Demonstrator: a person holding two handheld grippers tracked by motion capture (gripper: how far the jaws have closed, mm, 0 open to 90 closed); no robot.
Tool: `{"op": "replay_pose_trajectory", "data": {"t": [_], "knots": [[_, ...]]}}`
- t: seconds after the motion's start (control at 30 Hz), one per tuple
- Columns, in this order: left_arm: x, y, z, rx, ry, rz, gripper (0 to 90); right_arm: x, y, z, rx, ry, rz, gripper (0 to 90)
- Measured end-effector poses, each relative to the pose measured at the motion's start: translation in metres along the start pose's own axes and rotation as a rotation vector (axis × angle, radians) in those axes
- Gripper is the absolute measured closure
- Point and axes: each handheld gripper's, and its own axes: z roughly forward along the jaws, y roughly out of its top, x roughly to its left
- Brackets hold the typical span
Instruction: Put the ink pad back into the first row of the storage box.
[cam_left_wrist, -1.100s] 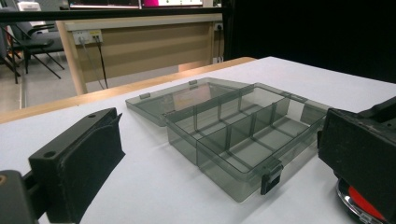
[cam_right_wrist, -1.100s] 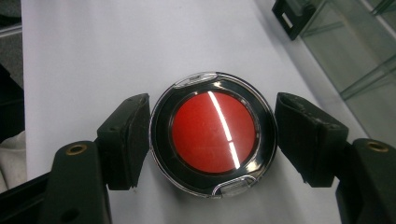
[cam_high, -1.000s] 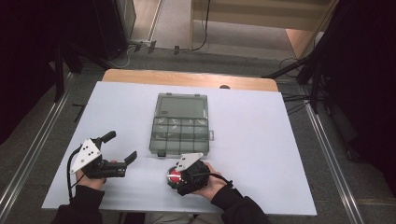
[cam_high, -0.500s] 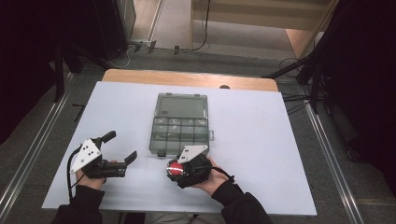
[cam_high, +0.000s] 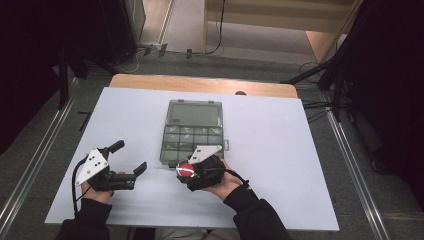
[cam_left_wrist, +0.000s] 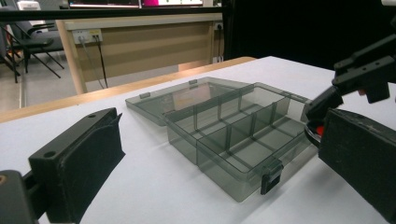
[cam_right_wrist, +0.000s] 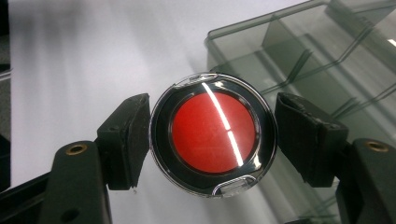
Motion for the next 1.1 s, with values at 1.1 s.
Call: {"op": "replay_pose_trajectory", "data": {"t": [1.1], "knots": [[0.0, 0.0, 0.0, -0.003, -0.005, -0.002, 0.0, -0.066, 0.036, -0.006, -0.014, -0.167, 0.086, 30.8]]}}
